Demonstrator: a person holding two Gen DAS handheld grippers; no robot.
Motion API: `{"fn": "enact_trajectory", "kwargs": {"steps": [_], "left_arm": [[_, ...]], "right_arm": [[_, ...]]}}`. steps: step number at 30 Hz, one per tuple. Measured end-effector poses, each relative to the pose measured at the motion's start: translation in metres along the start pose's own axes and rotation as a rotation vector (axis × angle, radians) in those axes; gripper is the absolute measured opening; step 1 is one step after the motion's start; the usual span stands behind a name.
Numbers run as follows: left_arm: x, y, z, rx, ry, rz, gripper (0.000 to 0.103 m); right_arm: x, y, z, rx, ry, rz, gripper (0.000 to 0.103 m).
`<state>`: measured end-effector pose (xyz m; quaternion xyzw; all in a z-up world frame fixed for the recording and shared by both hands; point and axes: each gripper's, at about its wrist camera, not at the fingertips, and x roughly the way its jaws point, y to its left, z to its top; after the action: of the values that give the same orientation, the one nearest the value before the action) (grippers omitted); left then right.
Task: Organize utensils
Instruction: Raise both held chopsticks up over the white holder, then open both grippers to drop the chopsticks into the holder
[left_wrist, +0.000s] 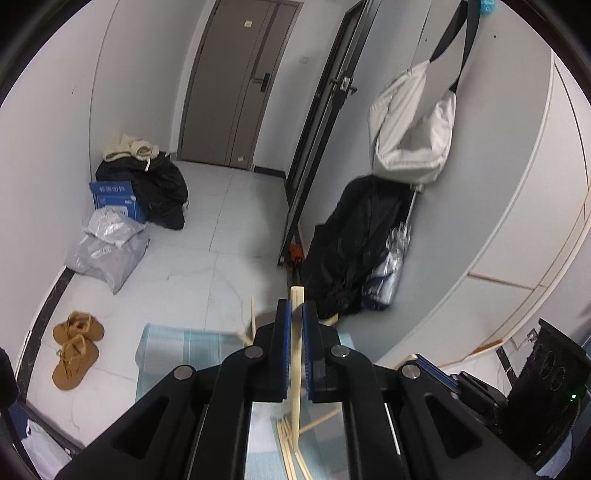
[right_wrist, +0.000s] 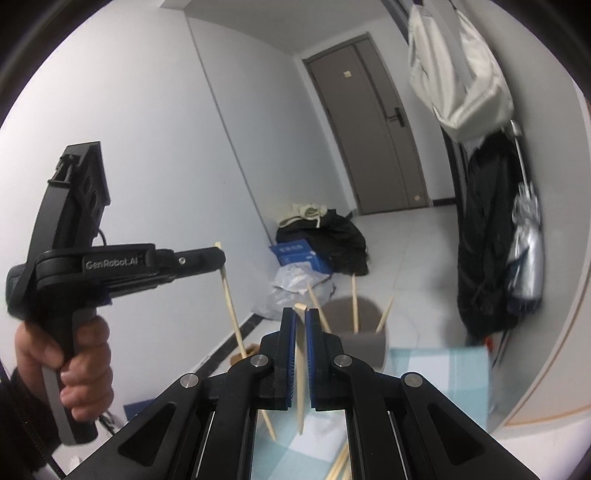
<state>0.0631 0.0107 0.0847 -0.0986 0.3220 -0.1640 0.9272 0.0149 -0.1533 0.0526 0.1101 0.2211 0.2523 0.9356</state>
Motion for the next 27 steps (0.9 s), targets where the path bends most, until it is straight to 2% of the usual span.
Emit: {"fn": "enact_trajectory", "kwargs": {"steps": [7, 16, 20, 27], "left_arm": [[0.017, 0.003, 0.043, -0.022, -0.046, -0.002, 0.002], [0.047, 0.007, 0.062, 0.019, -0.078, 0.039, 0.002], [0.057, 0.010, 0.058, 0.058, -0.117, 0.041, 0.002], [0.078, 0.016, 0.044, 0.088, -0.089, 0.032, 0.002]], "right_arm": [[0.012, -0.016, 0.050, -0.006, -0.044, -0.004, 0.005], [0.041, -0.036, 0.095, -0.062, -0.081, -0.057, 0.005], [0.061, -0.044, 0.097, -0.083, -0.060, -0.080, 0.005], [0.089, -0.057, 0.079, -0.062, -0.001, -0.091, 0.005]]}}
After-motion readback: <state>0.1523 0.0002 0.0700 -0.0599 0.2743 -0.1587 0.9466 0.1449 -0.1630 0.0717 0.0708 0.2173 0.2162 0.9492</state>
